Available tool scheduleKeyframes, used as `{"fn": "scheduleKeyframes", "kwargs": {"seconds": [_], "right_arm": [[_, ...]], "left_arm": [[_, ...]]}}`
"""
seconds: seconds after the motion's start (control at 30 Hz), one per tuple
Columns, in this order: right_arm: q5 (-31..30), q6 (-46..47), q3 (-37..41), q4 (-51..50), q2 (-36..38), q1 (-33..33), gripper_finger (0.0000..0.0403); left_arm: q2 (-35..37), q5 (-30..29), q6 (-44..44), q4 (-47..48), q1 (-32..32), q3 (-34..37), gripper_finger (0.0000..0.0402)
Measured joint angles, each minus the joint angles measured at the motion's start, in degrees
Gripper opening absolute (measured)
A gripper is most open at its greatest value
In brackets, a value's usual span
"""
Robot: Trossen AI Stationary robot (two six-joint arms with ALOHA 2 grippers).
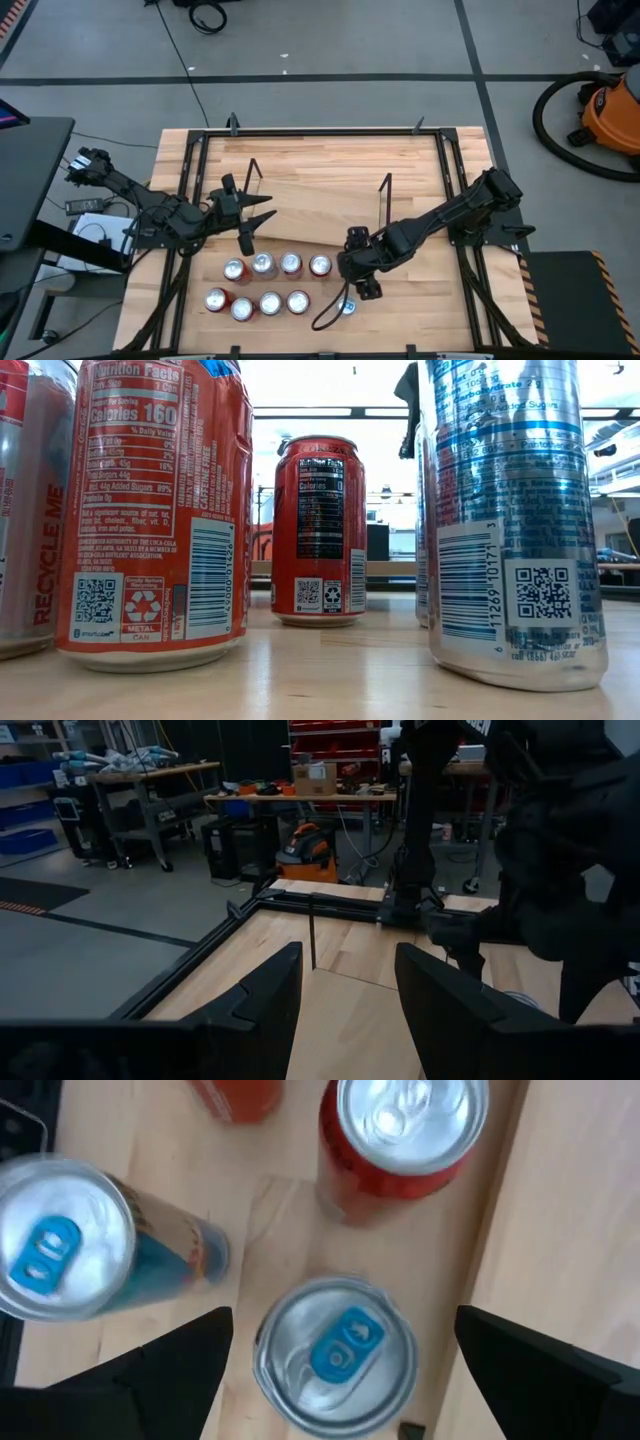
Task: Place canned beverage on shelf
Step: Put the top blue soda can on the shelf
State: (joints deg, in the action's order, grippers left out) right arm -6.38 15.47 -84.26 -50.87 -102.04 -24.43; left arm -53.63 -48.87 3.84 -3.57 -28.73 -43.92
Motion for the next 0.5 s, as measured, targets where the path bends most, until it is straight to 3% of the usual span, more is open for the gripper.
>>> {"fn": "scheduleKeyframes", "kwargs": {"seconds": [0.5], "right_arm": [[0.18,-0.09,3.77,3.67,-0.04,1.36,0.0336]], "left_arm": [[0.0,-0.02,-0.2,0.0,0.0,0.02,0.0172]]}}
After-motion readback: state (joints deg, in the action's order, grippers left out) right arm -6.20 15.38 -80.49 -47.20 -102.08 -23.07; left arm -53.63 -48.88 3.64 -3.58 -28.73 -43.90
